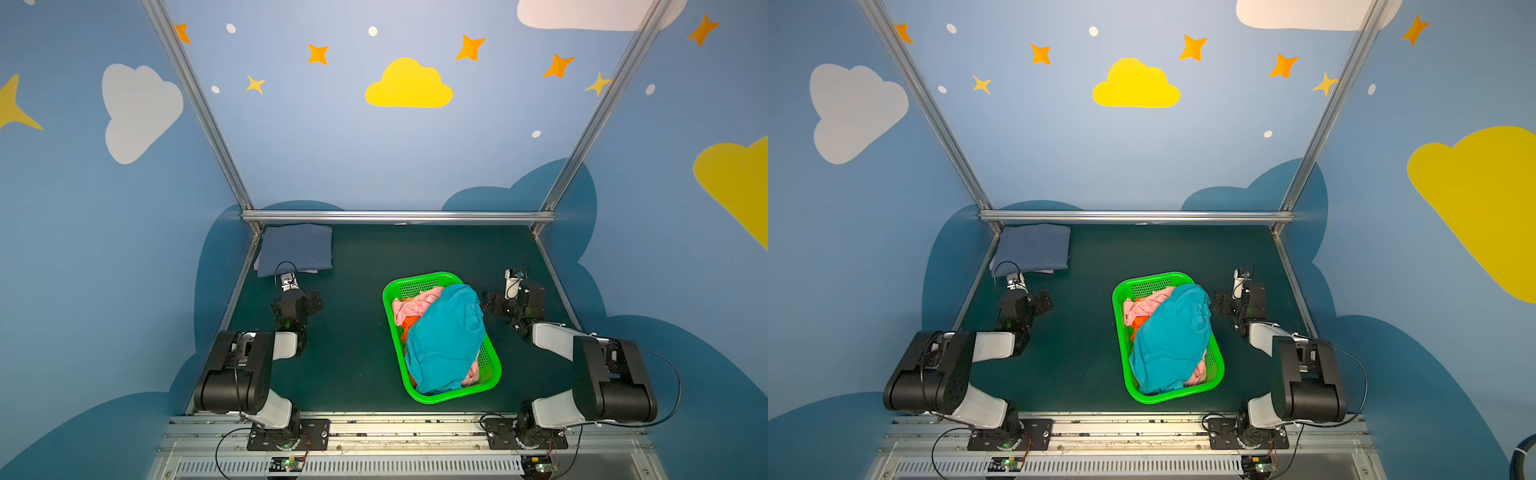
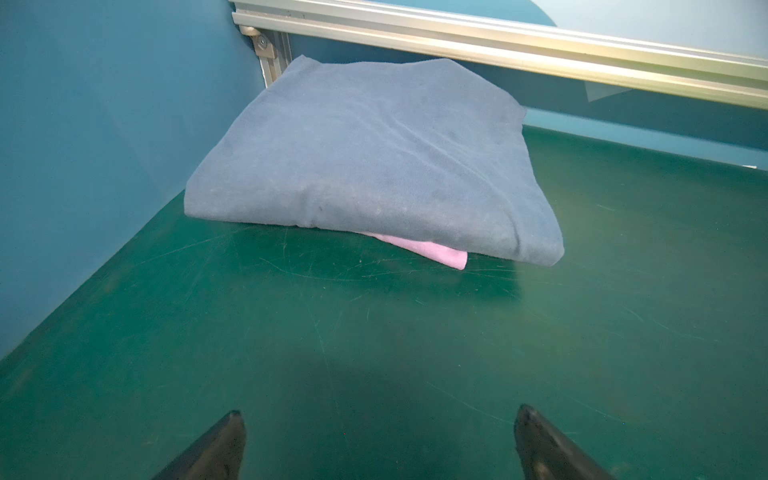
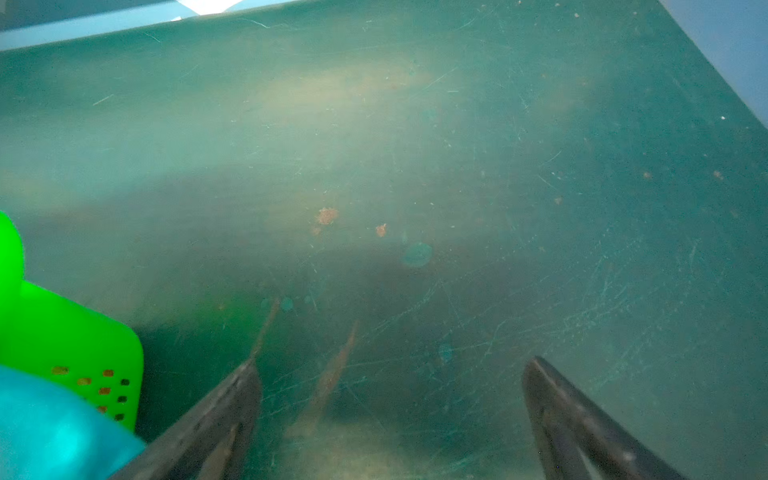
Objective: Fold and stack the t-shirts
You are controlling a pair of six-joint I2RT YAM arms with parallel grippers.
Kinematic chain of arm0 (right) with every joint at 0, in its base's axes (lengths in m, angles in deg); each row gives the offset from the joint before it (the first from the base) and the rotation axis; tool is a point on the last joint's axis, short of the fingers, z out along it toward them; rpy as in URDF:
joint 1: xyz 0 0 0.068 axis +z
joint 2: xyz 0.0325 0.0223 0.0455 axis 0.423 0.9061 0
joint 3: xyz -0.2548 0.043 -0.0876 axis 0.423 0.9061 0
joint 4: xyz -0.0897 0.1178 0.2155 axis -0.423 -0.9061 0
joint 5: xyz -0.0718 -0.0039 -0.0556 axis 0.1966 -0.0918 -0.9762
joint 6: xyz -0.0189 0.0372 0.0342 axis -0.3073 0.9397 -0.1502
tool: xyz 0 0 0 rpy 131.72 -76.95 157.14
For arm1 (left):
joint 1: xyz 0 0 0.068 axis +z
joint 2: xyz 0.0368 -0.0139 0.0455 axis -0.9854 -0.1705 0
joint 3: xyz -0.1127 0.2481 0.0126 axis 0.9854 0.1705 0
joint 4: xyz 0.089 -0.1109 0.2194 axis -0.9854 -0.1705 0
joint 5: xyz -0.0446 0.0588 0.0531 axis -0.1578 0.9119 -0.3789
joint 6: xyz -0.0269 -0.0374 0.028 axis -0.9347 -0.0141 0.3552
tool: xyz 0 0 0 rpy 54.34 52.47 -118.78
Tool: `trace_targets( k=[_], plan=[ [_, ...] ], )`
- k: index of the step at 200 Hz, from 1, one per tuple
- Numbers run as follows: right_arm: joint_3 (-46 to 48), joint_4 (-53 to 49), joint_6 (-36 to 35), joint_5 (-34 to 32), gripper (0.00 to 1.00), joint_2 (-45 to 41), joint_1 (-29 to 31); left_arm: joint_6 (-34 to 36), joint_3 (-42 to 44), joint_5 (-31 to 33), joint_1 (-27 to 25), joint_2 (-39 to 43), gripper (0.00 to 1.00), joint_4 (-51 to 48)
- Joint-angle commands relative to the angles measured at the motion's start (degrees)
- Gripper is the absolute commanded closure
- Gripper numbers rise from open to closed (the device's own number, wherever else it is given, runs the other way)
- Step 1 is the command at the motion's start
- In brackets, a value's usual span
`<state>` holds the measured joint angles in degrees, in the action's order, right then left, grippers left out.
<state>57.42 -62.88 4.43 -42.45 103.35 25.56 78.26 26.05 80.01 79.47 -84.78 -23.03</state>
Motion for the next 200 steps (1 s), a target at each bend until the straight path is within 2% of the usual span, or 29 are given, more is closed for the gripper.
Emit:
trace_targets(
  k=[1, 200],
  plan=[
    [-1.1, 0.5, -0.4, 0.1, 0.02, -0.7, -0.1, -0.6, -0.3, 0.8, 0.1, 0.8, 0.0, 0.2],
    [-1.1, 0.4, -0.2, 0.7, 0.02, -0.6, -0.4, -0.6, -0.5, 0.6, 0.1, 0.7, 0.0, 0.0]
  ],
)
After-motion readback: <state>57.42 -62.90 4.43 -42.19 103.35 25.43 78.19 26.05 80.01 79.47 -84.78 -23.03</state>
